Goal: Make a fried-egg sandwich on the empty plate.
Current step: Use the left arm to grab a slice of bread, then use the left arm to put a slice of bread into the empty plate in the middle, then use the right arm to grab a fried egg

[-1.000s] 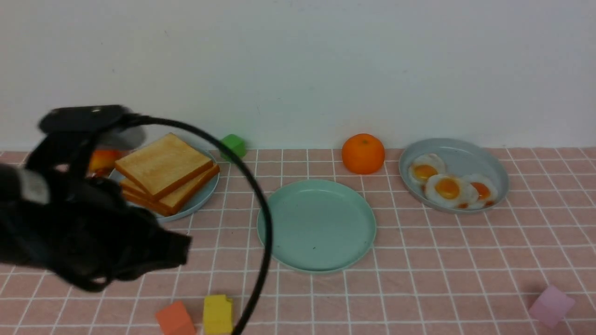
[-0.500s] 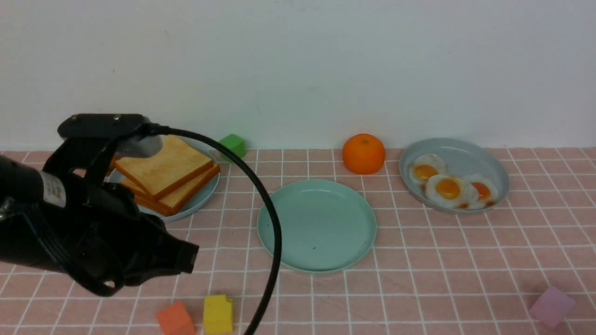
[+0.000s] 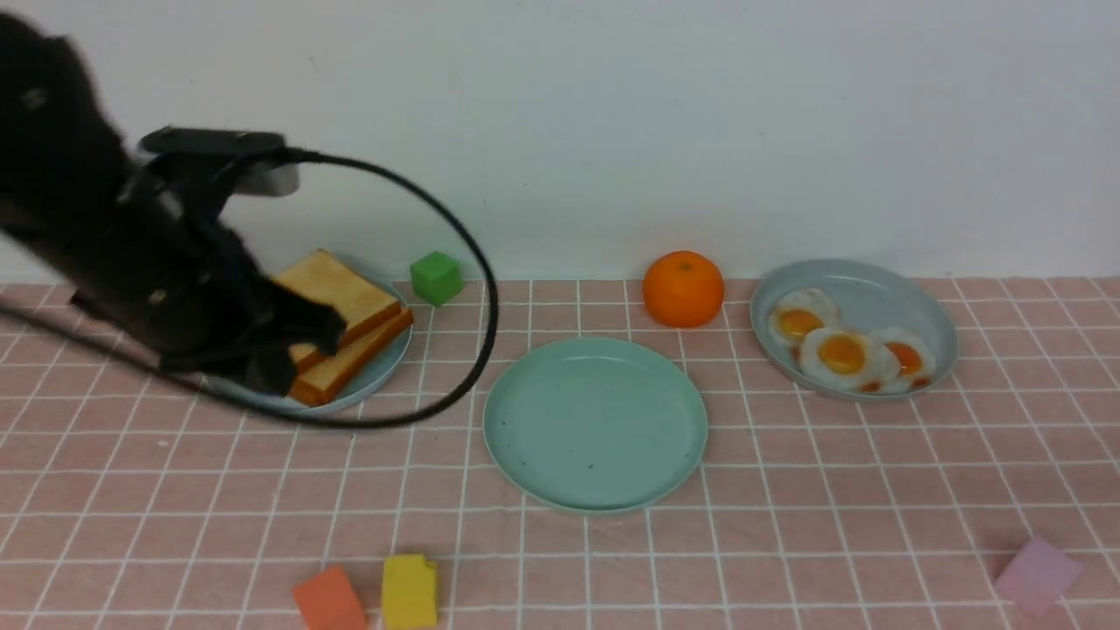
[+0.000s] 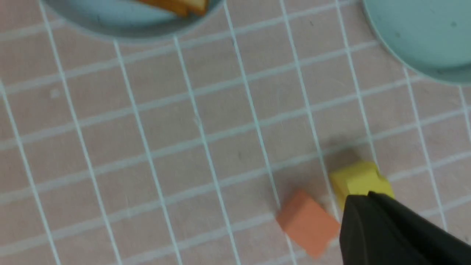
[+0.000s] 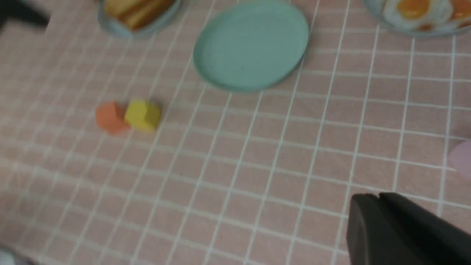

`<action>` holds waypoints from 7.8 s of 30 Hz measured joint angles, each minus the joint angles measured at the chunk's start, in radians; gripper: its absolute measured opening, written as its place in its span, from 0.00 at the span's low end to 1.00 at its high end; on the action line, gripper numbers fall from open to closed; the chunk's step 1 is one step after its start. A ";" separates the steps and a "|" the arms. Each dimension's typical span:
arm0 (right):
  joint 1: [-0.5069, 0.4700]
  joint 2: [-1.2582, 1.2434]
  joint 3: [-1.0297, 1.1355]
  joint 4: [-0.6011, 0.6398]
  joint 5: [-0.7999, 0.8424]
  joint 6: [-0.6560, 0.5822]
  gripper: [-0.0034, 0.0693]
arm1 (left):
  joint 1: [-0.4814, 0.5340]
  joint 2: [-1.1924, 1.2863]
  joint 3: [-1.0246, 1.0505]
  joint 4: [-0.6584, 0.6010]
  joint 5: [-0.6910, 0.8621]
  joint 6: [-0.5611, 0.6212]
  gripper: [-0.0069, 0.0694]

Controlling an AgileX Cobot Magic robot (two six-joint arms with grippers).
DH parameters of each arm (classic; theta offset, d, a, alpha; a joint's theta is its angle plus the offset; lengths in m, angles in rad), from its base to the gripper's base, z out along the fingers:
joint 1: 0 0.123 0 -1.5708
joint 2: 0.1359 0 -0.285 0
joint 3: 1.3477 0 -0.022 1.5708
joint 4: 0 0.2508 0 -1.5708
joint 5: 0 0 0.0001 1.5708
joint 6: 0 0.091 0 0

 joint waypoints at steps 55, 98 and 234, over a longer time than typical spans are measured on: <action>0.080 0.039 -0.192 0.091 0.069 -0.228 0.16 | -0.174 0.504 -0.591 0.286 0.069 0.052 0.18; 0.080 0.084 -0.195 0.053 0.106 -0.229 0.20 | -0.475 0.396 -0.579 0.160 0.101 -0.072 0.68; -0.248 1.926 -1.448 0.018 0.106 -0.430 0.05 | -0.475 -0.990 0.426 0.042 -0.362 -0.117 0.08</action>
